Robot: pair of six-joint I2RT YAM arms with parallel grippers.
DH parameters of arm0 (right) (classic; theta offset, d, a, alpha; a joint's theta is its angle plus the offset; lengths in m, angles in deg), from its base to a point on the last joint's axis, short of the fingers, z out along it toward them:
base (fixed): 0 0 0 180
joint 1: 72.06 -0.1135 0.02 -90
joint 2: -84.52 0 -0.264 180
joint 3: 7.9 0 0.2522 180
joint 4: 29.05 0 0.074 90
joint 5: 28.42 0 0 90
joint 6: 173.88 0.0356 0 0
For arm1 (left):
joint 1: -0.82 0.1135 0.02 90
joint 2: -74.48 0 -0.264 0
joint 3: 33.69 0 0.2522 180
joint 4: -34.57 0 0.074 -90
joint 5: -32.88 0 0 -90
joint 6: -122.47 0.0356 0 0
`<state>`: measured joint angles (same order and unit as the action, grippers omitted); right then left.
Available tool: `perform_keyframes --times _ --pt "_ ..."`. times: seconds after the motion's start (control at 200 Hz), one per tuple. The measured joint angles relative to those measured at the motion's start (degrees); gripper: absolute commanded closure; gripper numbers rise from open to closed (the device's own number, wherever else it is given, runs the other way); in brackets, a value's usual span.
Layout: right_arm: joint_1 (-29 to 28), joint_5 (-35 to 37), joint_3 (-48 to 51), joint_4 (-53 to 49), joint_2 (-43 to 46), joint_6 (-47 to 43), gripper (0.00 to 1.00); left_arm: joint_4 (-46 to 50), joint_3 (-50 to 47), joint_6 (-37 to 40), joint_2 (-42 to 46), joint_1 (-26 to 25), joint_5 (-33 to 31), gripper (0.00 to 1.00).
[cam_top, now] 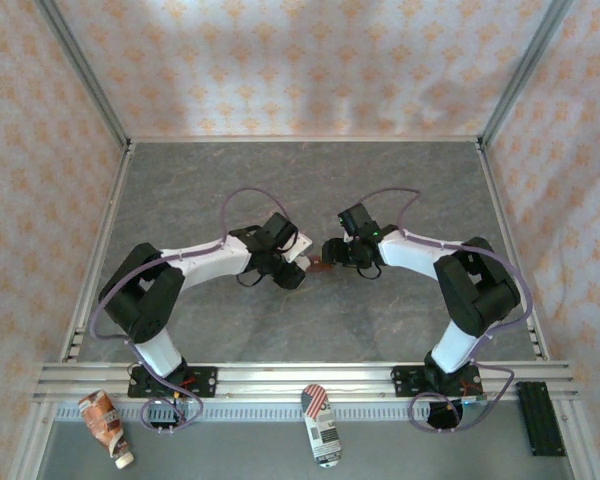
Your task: Sort the pills into containers
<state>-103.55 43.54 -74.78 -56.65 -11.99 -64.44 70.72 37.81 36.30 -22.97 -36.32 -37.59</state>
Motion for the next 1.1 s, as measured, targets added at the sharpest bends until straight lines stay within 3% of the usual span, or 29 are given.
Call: perform_keyframes --times 1.096 --pt "0.0 -0.04 0.0 0.24 -0.13 0.04 0.35 11.54 8.39 4.24 -4.42 -0.13 -3.98 1.0"
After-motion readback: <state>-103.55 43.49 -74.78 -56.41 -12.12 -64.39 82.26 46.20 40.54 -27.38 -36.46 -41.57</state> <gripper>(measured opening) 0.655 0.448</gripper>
